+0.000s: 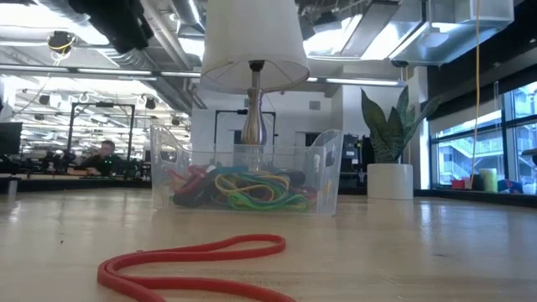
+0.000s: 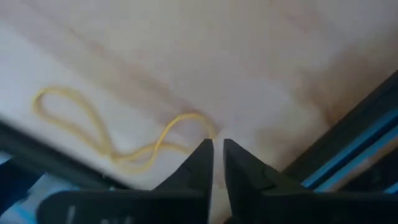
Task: Pick and place rubber bands into bin
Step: Put the yellow rubber band into the transparent bin
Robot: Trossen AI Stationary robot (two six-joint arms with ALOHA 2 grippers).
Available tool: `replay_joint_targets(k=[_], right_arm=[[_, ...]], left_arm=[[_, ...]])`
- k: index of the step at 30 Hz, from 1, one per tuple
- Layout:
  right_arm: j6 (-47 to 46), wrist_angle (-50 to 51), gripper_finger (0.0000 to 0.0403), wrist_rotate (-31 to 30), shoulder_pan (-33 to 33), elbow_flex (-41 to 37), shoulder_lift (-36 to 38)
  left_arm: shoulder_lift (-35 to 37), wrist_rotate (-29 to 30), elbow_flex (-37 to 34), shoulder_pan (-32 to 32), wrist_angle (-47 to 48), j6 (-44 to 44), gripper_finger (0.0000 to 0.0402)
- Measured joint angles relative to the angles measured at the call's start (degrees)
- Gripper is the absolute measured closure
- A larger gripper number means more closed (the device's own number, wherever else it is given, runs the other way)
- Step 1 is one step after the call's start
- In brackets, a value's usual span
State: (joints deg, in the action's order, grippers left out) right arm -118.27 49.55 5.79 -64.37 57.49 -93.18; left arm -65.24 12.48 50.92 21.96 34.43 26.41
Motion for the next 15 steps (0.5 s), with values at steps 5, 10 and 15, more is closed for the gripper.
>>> replay_joint_targets(k=[5,10,15], right_arm=[[1.36,0.72,0.0329,0.73,1.31,-0.04,-2.34],[9.83,-2.67,0.0306,1.72,1.50,-0.11,-4.31],[21.74,-5.26,0.0303,1.92,1.33,-0.12,-5.44]], left_arm=[[2.81,0.52,0.00,0.10,-0.05,-2.55,0.0400],[4.74,0.46,0.00,0.08,0.24,-5.02,0.0399],[5.45,0.44,0.00,0.08,0.01,-6.05,0.0400]])
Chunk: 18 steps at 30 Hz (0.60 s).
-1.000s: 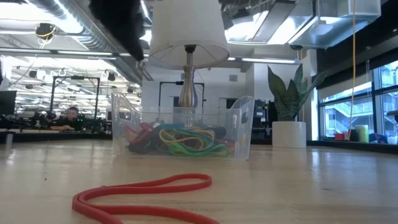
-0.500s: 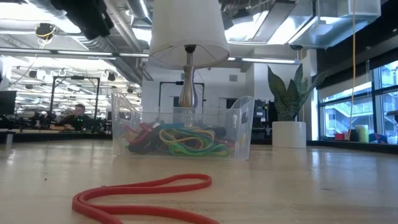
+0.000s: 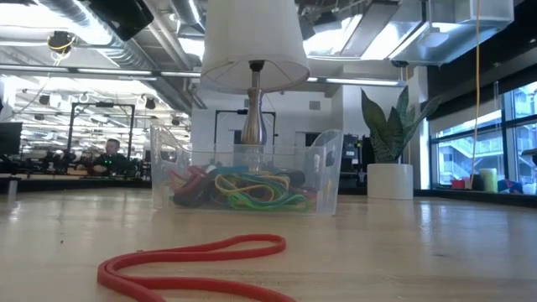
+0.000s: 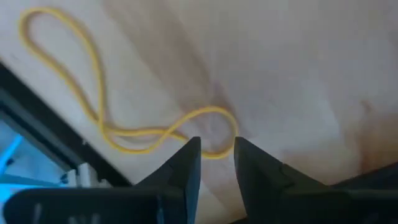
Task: Pick and place rubber bands into bin
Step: Put the yellow rubber band into the transparent bin
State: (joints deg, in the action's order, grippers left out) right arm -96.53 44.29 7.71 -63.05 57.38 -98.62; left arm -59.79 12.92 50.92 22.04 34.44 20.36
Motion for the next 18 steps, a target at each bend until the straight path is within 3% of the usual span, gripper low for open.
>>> replay_joint_targets(k=[12,18], right_arm=[[6.85,1.55,0.0303,-0.62,-0.04,-2.11,0.03],[6.85,-3.87,0.0303,-0.38,-0.02,-4.84,0.31]], left_arm=[[-0.04,1.05,0.00,0.00,-0.02,2.95,0.0399],[-0.07,1.10,0.00,0.00,-0.03,4.58,0.0401]])
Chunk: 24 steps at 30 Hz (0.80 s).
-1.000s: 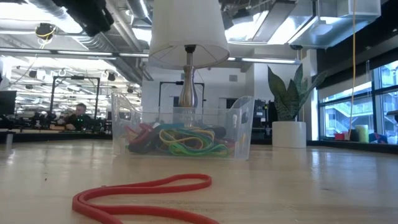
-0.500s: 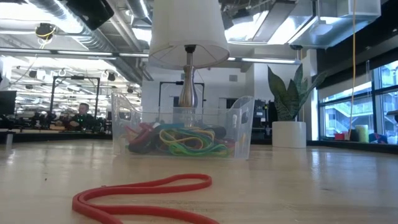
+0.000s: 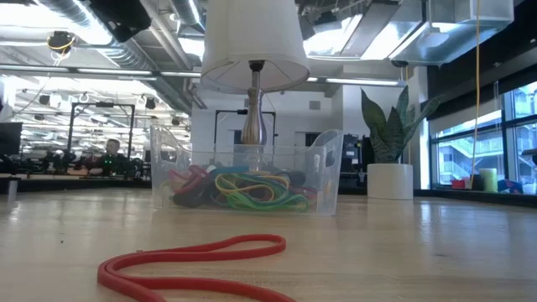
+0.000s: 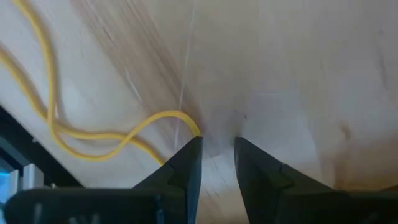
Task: Pick and place rubber bands into bin
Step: Put the yellow rubber band into the transparent bin
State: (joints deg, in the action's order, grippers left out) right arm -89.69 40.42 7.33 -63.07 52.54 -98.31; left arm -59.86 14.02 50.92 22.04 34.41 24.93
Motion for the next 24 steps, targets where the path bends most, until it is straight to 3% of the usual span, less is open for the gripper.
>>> replay_joint_targets(k=[5,16,20,24], right_arm=[[0.05,-0.20,0.0296,-0.02,0.00,-0.16,0.03],[-0.27,-0.57,0.0238,-2.30,-0.04,-0.94,-0.04],[-1.11,-1.47,0.0264,-2.45,0.23,-2.52,0.13],[-1.62,-1.25,0.0336,-1.88,1.19,-3.26,0.23]], left_arm=[[0.00,0.22,0.00,0.00,-0.04,0.87,0.0399],[-0.02,3.97,0.00,0.00,-0.09,0.89,0.0400],[-0.02,4.02,0.00,0.00,-0.09,0.89,0.0399],[-0.02,4.20,0.00,0.00,-0.09,0.87,0.0400]])
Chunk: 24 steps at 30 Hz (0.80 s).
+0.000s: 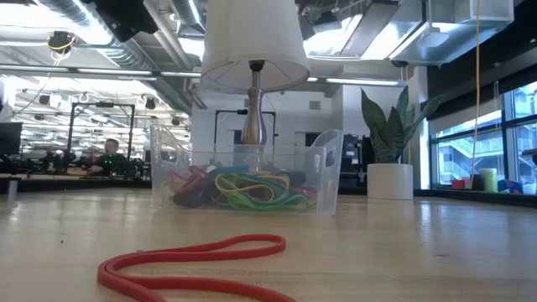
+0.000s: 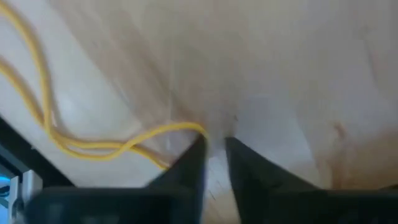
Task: Pick and place rubber bands into bin
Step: Put the yellow rubber band into the transparent bin
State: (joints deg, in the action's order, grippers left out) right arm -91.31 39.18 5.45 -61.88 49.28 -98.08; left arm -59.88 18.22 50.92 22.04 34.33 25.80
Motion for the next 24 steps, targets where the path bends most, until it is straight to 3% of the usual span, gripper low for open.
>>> replay_joint_targets(k=[3,8,19,24], right_arm=[[0.27,0.32,0.0390,1.63,1.25,-0.02,-0.02],[0.33,6.80,0.0398,1.58,2.63,4.25,-0.83],[-4.78,29.13,0.0401,-29.17,9.86,25.57,-0.63],[-2.16,34.24,0.0401,-39.45,15.11,33.44,-0.59]], left_arm=[[0.00,0.04,0.00,0.00,0.05,-0.85,0.0400],[0.00,0.02,0.00,0.00,0.06,-1.49,0.0400],[0.00,0.00,0.00,0.00,0.15,-2.97,0.0400],[0.00,-0.02,0.00,0.00,0.15,-4.09,0.0399]])
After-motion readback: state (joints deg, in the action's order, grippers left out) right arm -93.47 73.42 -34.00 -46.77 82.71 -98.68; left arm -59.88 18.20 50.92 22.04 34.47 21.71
